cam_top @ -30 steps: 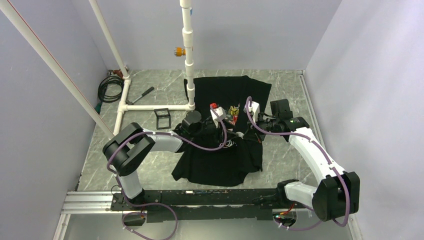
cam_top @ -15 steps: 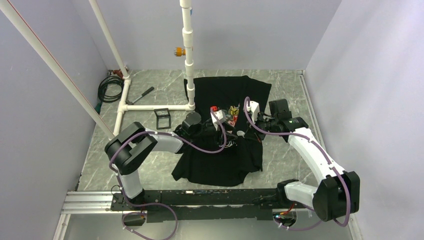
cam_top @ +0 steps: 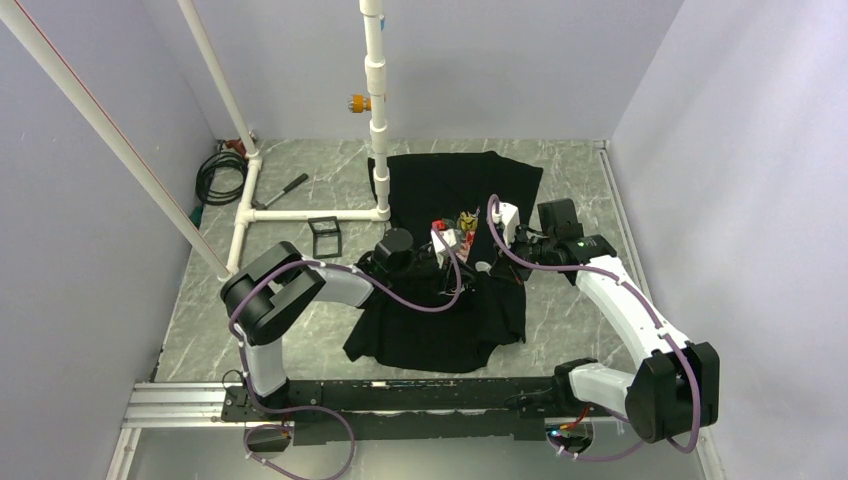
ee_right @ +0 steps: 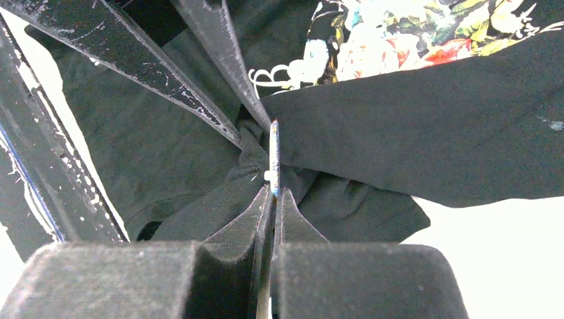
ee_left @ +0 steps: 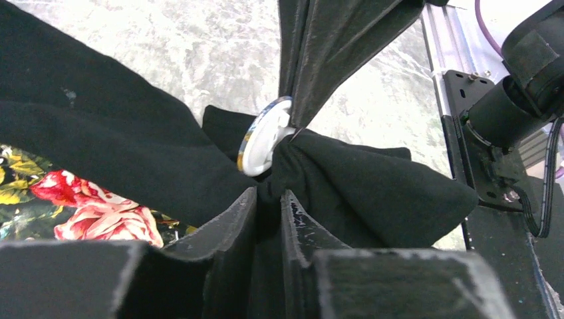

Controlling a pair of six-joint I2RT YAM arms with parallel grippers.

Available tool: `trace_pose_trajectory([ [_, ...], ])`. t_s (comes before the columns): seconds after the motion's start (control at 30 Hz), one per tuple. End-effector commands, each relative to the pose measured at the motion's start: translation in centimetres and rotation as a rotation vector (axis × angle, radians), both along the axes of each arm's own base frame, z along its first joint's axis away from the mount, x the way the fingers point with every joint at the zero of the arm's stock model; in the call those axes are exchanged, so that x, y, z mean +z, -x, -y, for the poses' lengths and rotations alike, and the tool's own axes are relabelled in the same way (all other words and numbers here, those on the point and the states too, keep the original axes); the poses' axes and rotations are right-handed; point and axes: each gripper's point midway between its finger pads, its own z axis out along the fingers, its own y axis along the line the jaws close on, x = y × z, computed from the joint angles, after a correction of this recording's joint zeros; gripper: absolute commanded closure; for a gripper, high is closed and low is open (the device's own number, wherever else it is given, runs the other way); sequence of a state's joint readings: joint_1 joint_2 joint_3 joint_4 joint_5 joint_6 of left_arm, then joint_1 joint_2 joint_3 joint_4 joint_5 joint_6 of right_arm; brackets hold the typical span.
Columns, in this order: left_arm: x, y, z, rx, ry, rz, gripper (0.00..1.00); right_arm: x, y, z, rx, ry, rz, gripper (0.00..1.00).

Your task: Remove the brooch from the garment

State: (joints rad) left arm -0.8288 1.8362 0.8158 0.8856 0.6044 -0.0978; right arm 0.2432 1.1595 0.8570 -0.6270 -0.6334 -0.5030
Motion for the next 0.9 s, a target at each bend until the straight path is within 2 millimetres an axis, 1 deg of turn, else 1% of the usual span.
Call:
trace_pose_trajectory([
  [0.0, 1.9, 0.6, 1.1, -0.044, 0.036, 0.039, 0.84, 0.1, -0.6, 0.0, -0.008, 0.005, 0.035, 1.00],
  [0.03, 2.0, 0.6, 1.1, -0.043, 0.040, 0.039, 0.91, 0.0, -0.6, 0.1, -0.009, 0.011, 0.038, 1.00],
  [0.07, 2.2, 0.7, 1.0, -0.044, 0.043, 0.040, 0.95, -0.2, -0.6, 0.2, -0.010, 0.017, 0.041, 1.00],
  [0.13, 2.4, 0.7, 1.0, -0.045, 0.047, 0.042, 1.00, -0.6, -0.7, 0.4, -0.010, 0.030, 0.043, 1.00],
  [0.33, 3.0, 0.9, 0.8, -0.042, 0.061, 0.050, 1.00, -1.8, -0.5, 0.4, -0.005, 0.062, 0.039, 1.00],
  [0.6, 3.3, 0.9, 0.8, -0.043, 0.067, 0.057, 1.00, -3.1, -1.1, 0.8, -0.024, 0.116, 0.045, 1.00],
  [0.8, 3.0, 1.0, 0.7, -0.044, 0.059, 0.054, 1.00, -3.4, -2.8, 2.1, -0.100, 0.183, 0.081, 1.00],
  [0.87, 2.8, 0.8, 0.7, -0.037, 0.054, 0.058, 1.00, -3.2, -3.3, 2.5, -0.113, 0.204, 0.091, 1.00],
])
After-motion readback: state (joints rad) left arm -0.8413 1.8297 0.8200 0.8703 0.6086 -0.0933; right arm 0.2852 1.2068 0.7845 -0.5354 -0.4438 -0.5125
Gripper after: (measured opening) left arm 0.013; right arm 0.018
